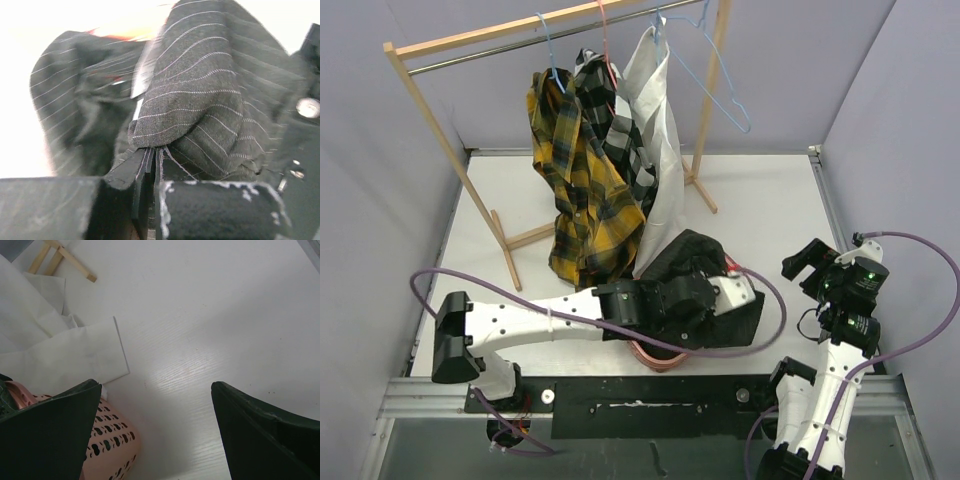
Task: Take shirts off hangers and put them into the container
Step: Adjust the shirt in the bin.
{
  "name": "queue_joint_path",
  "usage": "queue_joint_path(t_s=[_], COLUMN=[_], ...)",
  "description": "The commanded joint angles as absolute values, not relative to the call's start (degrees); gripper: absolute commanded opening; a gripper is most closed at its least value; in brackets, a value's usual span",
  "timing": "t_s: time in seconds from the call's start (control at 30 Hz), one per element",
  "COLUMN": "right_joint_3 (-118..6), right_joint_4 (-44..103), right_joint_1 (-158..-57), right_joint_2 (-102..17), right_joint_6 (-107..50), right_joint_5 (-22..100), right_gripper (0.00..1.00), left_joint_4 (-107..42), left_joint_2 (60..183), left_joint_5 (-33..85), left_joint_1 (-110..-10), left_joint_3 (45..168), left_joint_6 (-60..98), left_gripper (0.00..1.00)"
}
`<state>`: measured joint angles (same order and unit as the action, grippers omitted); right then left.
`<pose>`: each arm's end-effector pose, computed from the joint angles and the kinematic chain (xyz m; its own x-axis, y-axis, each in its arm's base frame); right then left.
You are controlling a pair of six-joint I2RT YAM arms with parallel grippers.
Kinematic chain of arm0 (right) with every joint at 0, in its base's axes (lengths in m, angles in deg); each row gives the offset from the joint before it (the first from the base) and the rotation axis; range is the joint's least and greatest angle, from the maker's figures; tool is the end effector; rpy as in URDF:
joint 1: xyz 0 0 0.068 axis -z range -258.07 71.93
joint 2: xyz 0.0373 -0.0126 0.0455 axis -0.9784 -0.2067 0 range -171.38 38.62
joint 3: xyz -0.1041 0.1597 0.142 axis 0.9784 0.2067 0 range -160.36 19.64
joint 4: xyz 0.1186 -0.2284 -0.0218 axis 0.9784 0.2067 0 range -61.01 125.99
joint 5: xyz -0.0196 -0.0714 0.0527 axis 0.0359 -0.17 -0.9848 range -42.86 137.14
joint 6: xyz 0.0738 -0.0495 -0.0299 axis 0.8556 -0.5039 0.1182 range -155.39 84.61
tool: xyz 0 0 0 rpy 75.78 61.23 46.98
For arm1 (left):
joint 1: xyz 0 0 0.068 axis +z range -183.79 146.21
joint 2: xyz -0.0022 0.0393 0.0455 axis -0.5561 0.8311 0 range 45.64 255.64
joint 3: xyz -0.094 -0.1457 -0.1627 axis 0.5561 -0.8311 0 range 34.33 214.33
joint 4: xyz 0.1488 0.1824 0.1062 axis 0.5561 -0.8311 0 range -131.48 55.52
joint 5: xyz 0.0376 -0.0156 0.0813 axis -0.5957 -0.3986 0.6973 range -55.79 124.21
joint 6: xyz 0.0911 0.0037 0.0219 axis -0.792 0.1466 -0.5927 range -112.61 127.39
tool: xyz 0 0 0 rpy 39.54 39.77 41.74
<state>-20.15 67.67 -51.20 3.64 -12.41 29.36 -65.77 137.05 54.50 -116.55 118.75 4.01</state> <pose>0.1879 -0.0663 0.2379 -0.3779 0.6083 -0.6979 0.3822 0.7891 0.4809 0.0786 -0.3863 0.2762 -0.0251 0.6364 -0.7709 0.8992 0.3513 0.2607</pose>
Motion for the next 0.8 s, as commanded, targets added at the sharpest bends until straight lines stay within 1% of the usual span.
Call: queue_joint_path(t_s=[0.0, 0.07, 0.13, 0.23, 0.4, 0.53, 0.77], right_joint_3=[-20.4, -20.4, -20.4, -20.2, -20.1, -20.0, -19.8], right_joint_4=[65.9, 65.9, 65.8, 65.7, 65.6, 65.6, 65.4], right_joint_1=[-51.2, -51.2, -51.2, -51.2, -51.2, -51.2, -51.2], right_joint_2=[4.4, 4.4, 4.4, 4.2, 4.2, 4.1, 4.1], right_joint_6=[-12.0, -12.0, -12.0, -11.9, -11.8, -11.9, -11.8], right_joint_5=[29.8, 29.8, 29.8, 29.9, 29.7, 29.9, 29.9], right_gripper=[0.97, 0.97, 0.97, 0.97, 0.97, 0.97, 0.97], left_joint_4=[-65.3, -64.9, -63.7, -62.7, -61.7, -60.6, -62.9], left_joint_2=[125.7, 122.1, 119.1, 118.6, 123.1, 126.0, 134.7], left_joint_5=[60.4, 59.0, 55.2, 49.8, 42.9, 42.2, 41.9], left_joint_1=[-104.9, -99.6, -95.6, -93.9, -95.8, -99.8, -104.9], left_joint_3=[116.6, 113.8, 111.1, 108.4, 107.0, 106.8, 108.3], left_joint_6=[9.6, 11.7, 13.3, 14.7, 15.6, 15.1, 15.4], left_gripper=[0.0, 0.0, 0.0, 0.0, 0.0, 0.0, 0.0])
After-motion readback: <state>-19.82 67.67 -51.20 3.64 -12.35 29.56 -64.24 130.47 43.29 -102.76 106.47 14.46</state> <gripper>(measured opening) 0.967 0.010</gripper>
